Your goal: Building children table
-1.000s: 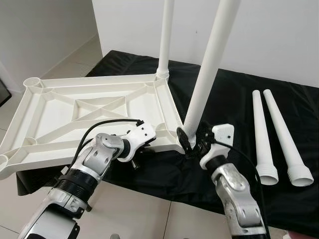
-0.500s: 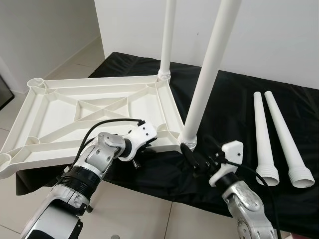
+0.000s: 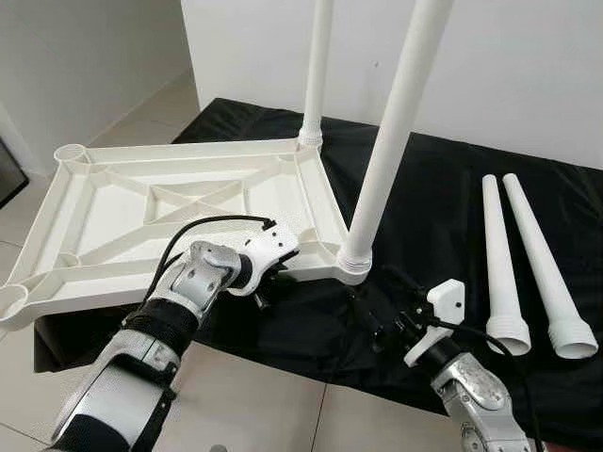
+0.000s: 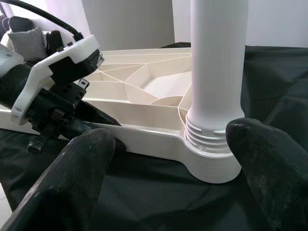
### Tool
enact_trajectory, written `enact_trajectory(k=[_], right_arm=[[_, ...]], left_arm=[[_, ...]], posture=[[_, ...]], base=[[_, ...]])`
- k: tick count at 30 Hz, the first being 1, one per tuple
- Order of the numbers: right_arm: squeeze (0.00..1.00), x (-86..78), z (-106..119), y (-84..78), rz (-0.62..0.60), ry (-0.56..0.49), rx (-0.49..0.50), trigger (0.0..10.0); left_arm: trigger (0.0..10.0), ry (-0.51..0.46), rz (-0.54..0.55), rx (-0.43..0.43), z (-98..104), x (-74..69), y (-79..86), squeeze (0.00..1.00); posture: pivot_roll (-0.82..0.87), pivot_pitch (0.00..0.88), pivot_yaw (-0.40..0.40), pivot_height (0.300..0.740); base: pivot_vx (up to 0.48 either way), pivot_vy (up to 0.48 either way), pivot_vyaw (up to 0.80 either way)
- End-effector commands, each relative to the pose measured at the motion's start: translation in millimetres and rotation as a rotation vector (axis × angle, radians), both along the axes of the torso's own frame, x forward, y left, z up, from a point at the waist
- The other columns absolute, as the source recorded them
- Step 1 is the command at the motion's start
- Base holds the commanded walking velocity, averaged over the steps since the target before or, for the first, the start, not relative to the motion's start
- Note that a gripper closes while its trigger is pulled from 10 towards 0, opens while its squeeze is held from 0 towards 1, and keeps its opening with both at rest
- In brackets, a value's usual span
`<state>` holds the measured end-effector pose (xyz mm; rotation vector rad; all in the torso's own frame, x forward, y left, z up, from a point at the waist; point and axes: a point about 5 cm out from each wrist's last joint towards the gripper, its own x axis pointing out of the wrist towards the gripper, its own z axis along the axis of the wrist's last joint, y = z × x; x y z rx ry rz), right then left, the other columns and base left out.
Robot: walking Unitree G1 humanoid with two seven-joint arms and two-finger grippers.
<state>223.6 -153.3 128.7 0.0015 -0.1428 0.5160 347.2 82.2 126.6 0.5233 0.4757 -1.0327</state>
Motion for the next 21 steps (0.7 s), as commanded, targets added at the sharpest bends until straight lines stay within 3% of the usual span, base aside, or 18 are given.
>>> enact_trajectory(k=[1,13,21], right_arm=[[0.00,1.6,0.4,1.1,0.014,-0.009,0.009,10.0],[0.00,5.4,1.9,7.9,0.036,-0.029,0.022,10.0],[0.00,6.8,2.7,11.7,0.041,-0.037,0.025,10.0]], left_arm=[[10.0,-0.055,0.148,0.025,-7.8,7.3,2.9,0.00],[10.0,-0.088,0.313,-0.094,12.8,30.2,-27.5,0.00],[10.0,-0.102,0.371,-0.148,25.5,36.7,-41.7,0.00]], posture=[[-0.11,0.020,0.001,0.740],[-0.11,0.010,0.007,0.740],[-0.11,0.001,0.011,0.740]], base=[[0.000,0.000,0.00],[0.000,0.000,0.00],[0.000,0.000,0.00]])
